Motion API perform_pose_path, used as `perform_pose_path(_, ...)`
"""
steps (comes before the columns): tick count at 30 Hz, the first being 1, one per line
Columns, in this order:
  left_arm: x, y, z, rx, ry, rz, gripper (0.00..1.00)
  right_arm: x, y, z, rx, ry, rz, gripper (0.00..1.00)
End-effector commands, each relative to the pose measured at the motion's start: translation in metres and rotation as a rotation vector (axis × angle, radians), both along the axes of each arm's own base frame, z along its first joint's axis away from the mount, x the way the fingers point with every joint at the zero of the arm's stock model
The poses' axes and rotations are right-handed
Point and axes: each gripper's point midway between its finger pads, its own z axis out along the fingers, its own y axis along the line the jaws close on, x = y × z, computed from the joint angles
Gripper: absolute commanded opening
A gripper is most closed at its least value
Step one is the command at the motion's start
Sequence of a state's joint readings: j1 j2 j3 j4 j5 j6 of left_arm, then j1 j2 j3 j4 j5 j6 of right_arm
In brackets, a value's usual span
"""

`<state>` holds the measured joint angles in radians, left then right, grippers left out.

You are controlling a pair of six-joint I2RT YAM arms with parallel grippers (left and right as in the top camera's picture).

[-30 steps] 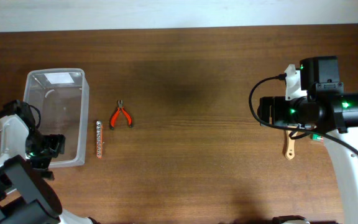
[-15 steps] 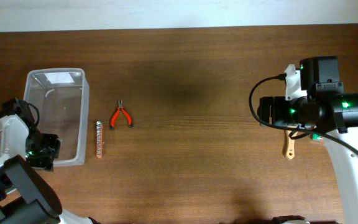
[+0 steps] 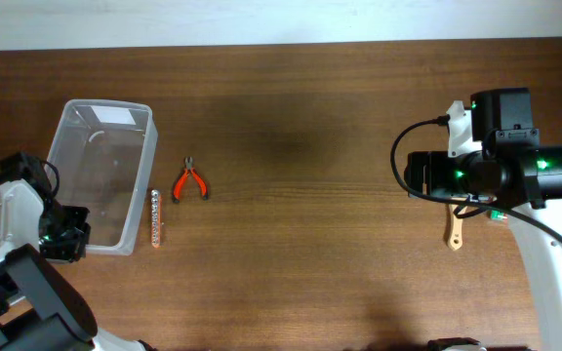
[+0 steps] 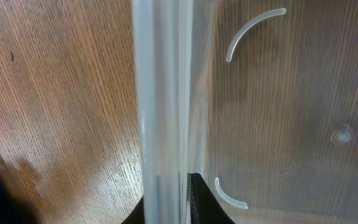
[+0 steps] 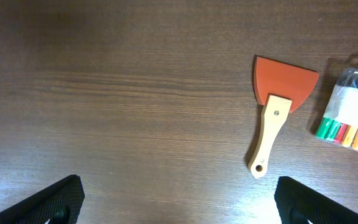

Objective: Pack container
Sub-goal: 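Grasp the clear container's rim with the left gripper, then slide the clear container right to the table center with the left gripper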

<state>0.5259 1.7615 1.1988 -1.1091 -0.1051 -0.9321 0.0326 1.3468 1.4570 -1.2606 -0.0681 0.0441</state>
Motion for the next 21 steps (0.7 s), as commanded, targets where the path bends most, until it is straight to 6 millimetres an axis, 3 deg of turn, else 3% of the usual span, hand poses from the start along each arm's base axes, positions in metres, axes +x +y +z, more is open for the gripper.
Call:
perform_pose_path(1,-0.009,0.001,-0.003,0.009,0.043,-0.008,0.02,0.003,-0.002,0.008,-0.019,-0.024,0.003,0.99)
perform_pose_path(6,-0.006,0.000,-0.001,0.002,0.031,-0.007,0.02,0.004,-0.002,0.008,-0.020,-0.025,0.003,0.99)
perform_pose_path(11,0.019,0.000,0.017,-0.007,-0.058,-0.095,0.02,0.007,-0.005,0.013,-0.035,-0.051,-0.008,0.99)
perform_pose_path(17,0.071,-0.003,0.079,0.122,-0.221,-0.342,0.02,0.008,-0.035,0.040,-0.117,-0.128,-0.195,0.99)
perform_pose_path(21,0.104,-0.032,0.125,0.182,-0.342,-0.557,0.01,0.000,-0.057,0.057,-0.108,-0.167,-0.313,0.99)
